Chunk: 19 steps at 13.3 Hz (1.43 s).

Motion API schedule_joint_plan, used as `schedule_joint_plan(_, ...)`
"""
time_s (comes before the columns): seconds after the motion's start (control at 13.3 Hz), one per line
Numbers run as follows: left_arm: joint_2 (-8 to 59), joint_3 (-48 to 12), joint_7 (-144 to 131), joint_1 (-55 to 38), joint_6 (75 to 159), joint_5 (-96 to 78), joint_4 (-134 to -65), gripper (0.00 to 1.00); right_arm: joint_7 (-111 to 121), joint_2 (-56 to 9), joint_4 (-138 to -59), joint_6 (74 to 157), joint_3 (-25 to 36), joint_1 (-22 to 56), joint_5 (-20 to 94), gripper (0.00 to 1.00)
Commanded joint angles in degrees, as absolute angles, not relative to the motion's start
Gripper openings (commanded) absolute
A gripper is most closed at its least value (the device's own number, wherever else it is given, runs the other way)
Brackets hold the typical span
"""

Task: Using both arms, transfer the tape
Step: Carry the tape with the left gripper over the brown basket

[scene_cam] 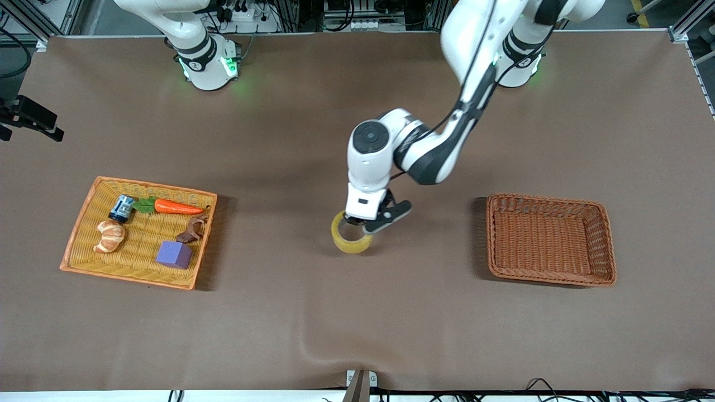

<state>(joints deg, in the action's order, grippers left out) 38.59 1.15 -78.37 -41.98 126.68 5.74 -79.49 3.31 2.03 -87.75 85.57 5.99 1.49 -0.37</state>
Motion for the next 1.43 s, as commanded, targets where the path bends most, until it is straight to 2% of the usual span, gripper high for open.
schedule_joint_plan(0.0, 27.28, 0.45, -77.02, -35.72, 121.65, 7.56, -84.71, 0.00, 4.13, 1.93, -87.80, 86.04, 5.45, 0.79, -0.96, 1.00)
schedule_joint_plan(0.38, 13.91, 0.09, -50.96, -22.61, 121.03, -0.08, -97.09, 0.00, 3.87, 1.76, -87.71, 86.13, 5.62, 0.35, -0.79, 1.00)
schedule_joint_plan(0.6, 8.28, 0.17, -32.14, -14.53, 120.67, -1.32, -105.71, 0.00, 3.25, 1.76, -88.07, 84.65, 5.62, 0.44, -0.79, 1.00)
schedule_joint_plan(0.98, 7.47, 0.09, -12.85, -3.62, 121.37, -1.32, -112.75, 0.00, 3.25, 1.67, -88.07, 84.82, 5.62, 0.61, -0.53, 1.00)
schedule_joint_plan(1.35, 10.98, 0.26, -9.50, -0.36, 125.85, -1.32, -116.10, 0.00, 3.25, 1.58, -87.89, 85.43, 5.54, 0.53, -0.53, 1.00)
